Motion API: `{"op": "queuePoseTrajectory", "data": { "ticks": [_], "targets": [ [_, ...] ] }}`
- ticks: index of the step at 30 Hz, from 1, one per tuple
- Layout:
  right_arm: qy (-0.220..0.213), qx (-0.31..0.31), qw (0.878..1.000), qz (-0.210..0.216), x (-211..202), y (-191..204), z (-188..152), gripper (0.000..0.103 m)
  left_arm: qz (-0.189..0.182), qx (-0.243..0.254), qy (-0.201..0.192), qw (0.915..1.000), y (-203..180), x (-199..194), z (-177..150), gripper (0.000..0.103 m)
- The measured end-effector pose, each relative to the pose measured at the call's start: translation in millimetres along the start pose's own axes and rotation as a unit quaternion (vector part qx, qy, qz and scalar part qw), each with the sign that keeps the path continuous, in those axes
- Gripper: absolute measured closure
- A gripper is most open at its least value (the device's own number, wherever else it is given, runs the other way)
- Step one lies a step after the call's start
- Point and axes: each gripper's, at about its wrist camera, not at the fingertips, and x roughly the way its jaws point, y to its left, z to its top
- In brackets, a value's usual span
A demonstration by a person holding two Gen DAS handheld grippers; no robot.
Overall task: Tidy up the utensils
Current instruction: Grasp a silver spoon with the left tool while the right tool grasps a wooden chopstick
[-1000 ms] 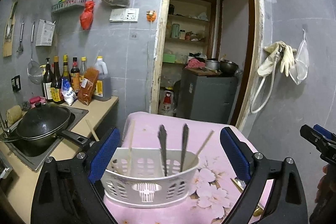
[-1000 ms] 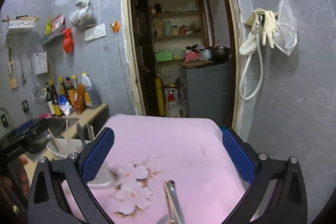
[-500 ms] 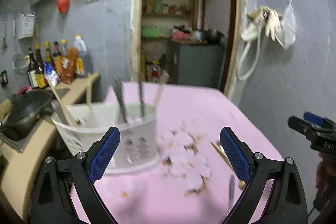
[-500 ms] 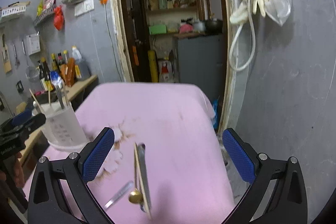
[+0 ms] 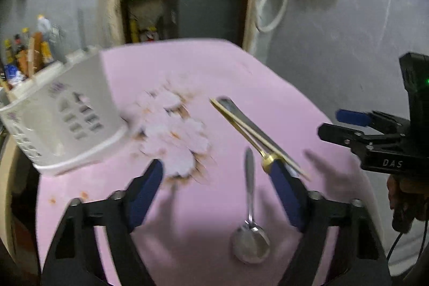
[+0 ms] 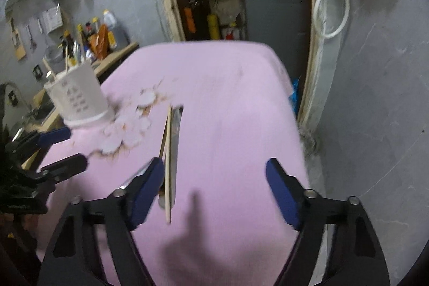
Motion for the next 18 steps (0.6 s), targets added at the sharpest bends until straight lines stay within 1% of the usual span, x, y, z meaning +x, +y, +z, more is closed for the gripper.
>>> {"op": "queuePoseTrajectory", "data": {
  "ticks": [1, 2, 3, 4, 6, 9, 12, 14, 17, 18],
  "targets": [
    [0.006, -0.001, 1.0, 0.007, 1.3, 0.6, -2.8, 0.036, -0.001, 0.006, 0.01, 0.9999, -3.0, 4.8, -1.7, 0.041],
    [0.012, -0.003, 1.0, 0.015, 2.7, 2.1, -6.1, 0.039, -0.003, 0.012, 0.02, 0.9997, -6.2, 9.7, -2.8, 0.049],
    [0.018, -0.007, 1.0, 0.021, 4.1, 4.6, -8.6, 0.044, -0.008, 0.016, 0.027, 0.9995, -8.7, 13.2, -3.8, 0.055],
    [0.022, -0.012, 0.999, 0.025, 5.2, 6.3, -11.9, 0.048, -0.014, 0.018, 0.035, 0.9991, -10.8, 16.8, -4.4, 0.057],
    [0.031, -0.021, 0.999, 0.036, 6.4, 11.5, -17.0, 0.054, -0.024, 0.022, 0.05, 0.9982, -14.0, 23.5, -5.3, 0.067],
    [0.041, -0.03, 0.998, 0.045, 8.0, 16.4, -23.7, 0.059, -0.03, 0.025, 0.083, 0.9958, -18.5, 37.5, -8.9, 0.075],
    [0.046, -0.034, 0.997, 0.049, 10.6, 19.4, -25.4, 0.061, -0.024, 0.029, 0.116, 0.9926, -18.5, 52.3, -14.3, 0.077],
    [0.051, -0.04, 0.997, 0.048, 12.4, 20.5, -25.5, 0.061, -0.015, 0.036, 0.12, 0.992, -19.5, 56.9, -14.7, 0.076],
    [0.06, -0.055, 0.996, 0.04, 17.5, 24.1, -23.6, 0.069, -0.006, 0.042, 0.123, 0.9915, -23.2, 63.1, -14.3, 0.076],
    [0.062, -0.059, 0.996, 0.034, 19.3, 25.3, -23.4, 0.074, -0.005, 0.042, 0.124, 0.9914, -23.7, 65.3, -14.9, 0.077]
  ]
}}
